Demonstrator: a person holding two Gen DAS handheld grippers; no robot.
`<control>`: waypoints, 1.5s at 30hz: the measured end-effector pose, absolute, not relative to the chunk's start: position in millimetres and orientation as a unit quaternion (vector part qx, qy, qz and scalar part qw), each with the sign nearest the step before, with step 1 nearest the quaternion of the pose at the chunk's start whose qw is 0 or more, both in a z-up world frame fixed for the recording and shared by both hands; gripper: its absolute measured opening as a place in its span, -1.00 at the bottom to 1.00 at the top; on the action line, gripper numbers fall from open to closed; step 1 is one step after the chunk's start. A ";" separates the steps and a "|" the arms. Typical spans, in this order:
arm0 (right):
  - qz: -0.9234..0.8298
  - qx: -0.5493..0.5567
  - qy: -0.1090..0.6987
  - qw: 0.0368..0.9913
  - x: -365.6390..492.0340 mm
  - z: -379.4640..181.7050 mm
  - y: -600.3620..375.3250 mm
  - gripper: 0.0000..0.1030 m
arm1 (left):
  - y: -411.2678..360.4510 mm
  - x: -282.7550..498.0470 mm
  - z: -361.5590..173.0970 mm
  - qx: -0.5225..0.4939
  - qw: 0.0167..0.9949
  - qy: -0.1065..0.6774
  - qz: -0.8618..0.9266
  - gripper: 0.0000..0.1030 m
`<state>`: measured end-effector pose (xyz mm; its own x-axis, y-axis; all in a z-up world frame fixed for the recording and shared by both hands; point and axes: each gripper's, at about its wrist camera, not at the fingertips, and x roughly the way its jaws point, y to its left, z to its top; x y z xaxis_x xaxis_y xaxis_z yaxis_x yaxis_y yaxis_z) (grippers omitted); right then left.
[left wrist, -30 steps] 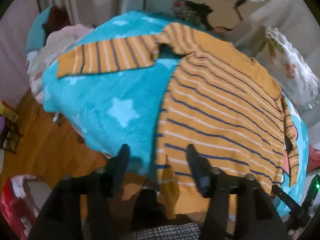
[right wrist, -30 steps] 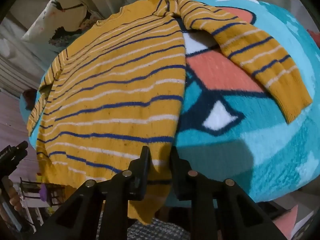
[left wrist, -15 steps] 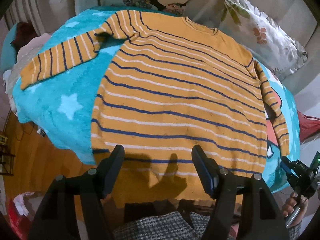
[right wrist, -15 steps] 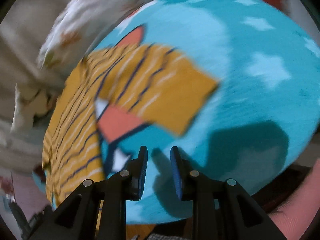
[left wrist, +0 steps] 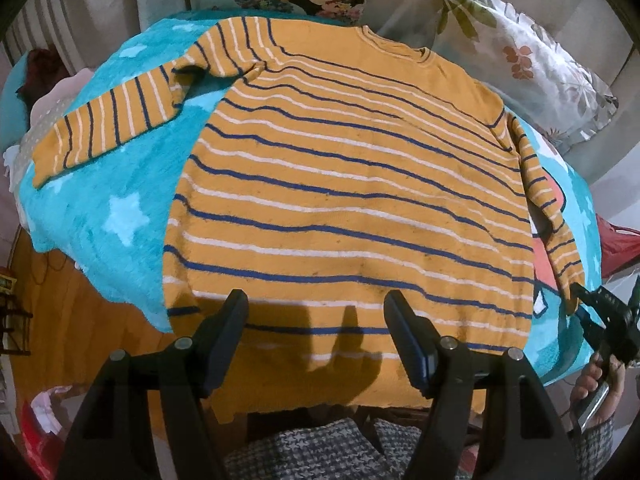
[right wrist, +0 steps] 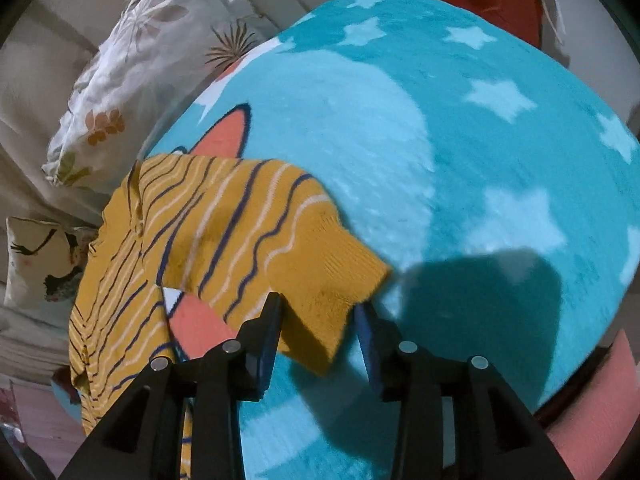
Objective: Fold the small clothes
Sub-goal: 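Move both tools over the spread yellow striped sweater, then grasp a sleeve cuff with the right tool and fold it across the body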
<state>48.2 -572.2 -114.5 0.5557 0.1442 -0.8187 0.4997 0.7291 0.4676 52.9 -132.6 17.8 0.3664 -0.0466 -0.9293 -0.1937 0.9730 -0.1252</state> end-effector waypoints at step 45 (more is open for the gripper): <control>-0.107 0.302 0.463 0.827 57.1 -99.3 -590.2 -0.79 | -162.0 45.9 11.4 -0.025 0.817 0.574 0.051 0.37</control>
<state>57.1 -590.2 -99.3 0.5492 0.1032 -0.8293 0.4564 0.7942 0.4011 45.9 -162.0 11.4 0.3364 0.0545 -0.9401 -0.1117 0.9936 0.0176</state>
